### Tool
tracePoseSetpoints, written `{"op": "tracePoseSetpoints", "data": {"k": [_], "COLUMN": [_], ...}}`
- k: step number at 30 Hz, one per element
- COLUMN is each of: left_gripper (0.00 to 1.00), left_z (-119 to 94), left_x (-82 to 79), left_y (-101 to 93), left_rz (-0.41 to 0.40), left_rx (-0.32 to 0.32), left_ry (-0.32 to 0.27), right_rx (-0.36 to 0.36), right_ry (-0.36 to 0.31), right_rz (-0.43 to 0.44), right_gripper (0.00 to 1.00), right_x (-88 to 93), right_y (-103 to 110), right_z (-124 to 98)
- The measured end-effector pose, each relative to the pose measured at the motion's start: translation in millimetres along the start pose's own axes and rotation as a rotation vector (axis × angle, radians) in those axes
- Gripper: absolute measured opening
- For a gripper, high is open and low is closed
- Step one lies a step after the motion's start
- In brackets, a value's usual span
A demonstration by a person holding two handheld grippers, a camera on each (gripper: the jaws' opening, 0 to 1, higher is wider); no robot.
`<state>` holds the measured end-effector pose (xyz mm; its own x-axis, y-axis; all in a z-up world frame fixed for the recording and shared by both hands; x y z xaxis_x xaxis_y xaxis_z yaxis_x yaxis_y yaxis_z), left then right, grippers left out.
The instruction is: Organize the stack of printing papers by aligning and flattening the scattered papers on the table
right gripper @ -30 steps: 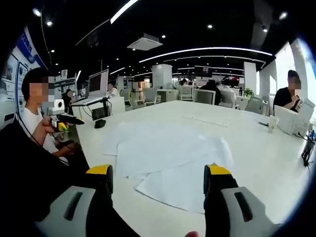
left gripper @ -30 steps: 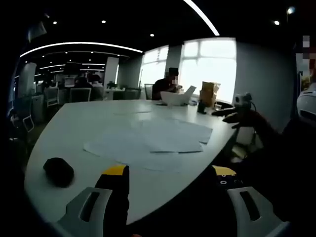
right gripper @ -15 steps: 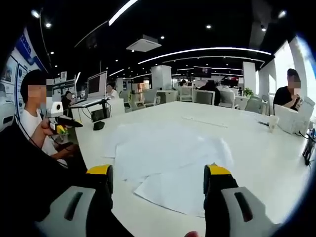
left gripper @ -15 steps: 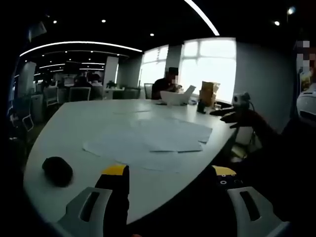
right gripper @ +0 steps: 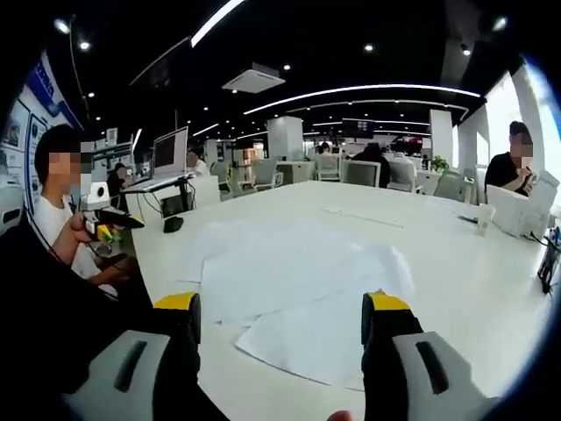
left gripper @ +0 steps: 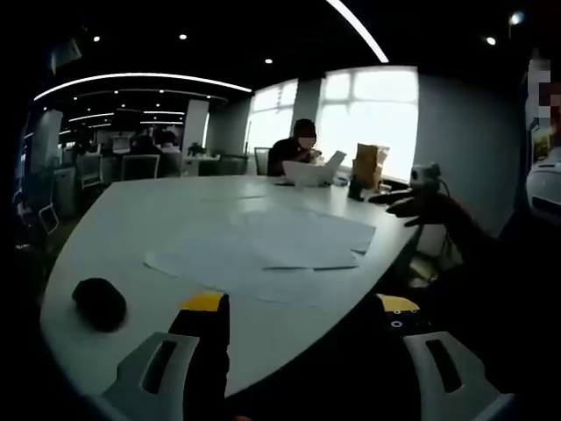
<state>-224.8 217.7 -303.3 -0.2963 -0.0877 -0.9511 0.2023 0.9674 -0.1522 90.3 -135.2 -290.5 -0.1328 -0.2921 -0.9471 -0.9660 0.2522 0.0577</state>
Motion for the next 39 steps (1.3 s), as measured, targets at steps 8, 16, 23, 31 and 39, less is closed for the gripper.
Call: {"op": "tracePoseSetpoints", "data": {"k": [8,16,23,31,39], "left_gripper": [0.69,0.69,0.69,0.69,0.69], "left_z": [0.8,3.0,2.6,2.9,3.6], "left_x": [0.0,1.9,1.7,1.9,1.1], "left_y": [-0.6,-1.5,-0.6,-0.8,-2.2], "left_rz": [0.001,0.000,0.000,0.002,0.006], "left_rx": [0.002,0.007,0.008,0.009,0.013], "left_ry": [0.002,0.006,0.005,0.006,0.008], "right_rx": [0.007,0.012,0.015,0.022,0.026], "right_ry": [0.003,0.008,0.007,-0.001,-0.005], "right_rz": [0.005,0.016,0.023,0.035,0.043], "right_gripper": [0.70,0.69,0.69,0.69,0.69], "right_x": [1.5,4.1,4.3,3.4,3.6], "right_y": [-3.0,-1.6,-6.2,-13.2,-17.7], "right_z": [6.7,13.4,14.9,17.1,18.4]}}
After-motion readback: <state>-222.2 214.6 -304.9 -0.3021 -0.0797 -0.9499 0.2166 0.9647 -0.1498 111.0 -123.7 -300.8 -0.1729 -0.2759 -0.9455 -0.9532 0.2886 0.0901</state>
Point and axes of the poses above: the point that each gripper's makers call its tool centre point, and the gripper's own axes: z roughly forward along the fingers, y roughly to its left, x roughly out of its underside, the point moved 9 cm from there along -z, roughly backward along the fingers, and after that the axes turned 1 degree about -x, right-handed, at the moved point
